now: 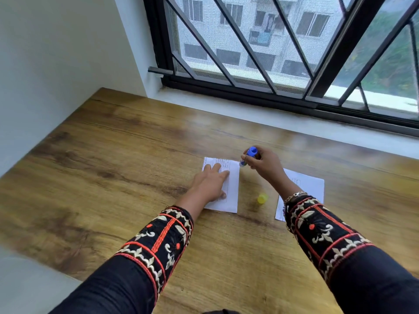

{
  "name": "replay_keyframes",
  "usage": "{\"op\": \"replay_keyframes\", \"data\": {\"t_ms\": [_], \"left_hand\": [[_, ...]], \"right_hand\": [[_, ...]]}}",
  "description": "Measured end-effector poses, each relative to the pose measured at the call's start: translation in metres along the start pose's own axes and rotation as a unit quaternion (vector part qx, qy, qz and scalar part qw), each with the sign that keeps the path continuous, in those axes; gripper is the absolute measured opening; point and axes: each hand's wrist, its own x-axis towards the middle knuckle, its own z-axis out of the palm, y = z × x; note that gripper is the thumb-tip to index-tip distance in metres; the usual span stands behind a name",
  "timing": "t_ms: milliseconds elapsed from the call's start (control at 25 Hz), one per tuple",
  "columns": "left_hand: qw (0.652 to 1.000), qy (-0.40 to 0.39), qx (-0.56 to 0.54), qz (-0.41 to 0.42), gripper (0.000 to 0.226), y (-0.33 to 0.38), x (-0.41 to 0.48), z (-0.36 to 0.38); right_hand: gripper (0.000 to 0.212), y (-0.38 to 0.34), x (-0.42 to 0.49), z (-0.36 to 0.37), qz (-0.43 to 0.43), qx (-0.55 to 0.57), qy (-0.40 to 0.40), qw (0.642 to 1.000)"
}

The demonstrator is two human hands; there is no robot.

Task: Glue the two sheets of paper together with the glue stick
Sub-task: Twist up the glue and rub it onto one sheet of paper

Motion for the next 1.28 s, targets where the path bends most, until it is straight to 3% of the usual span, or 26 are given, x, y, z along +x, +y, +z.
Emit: {"op": "replay_keyframes", "data": {"t_ms": [1280], "left_hand": [[1.000,-0.003,0.010,0.000,0.066,0.000,0.002,-0.003]], "right_hand": [[0.021,-0.005,0.004,0.018,-0.059,-0.105,-0.051,0.991]]}}
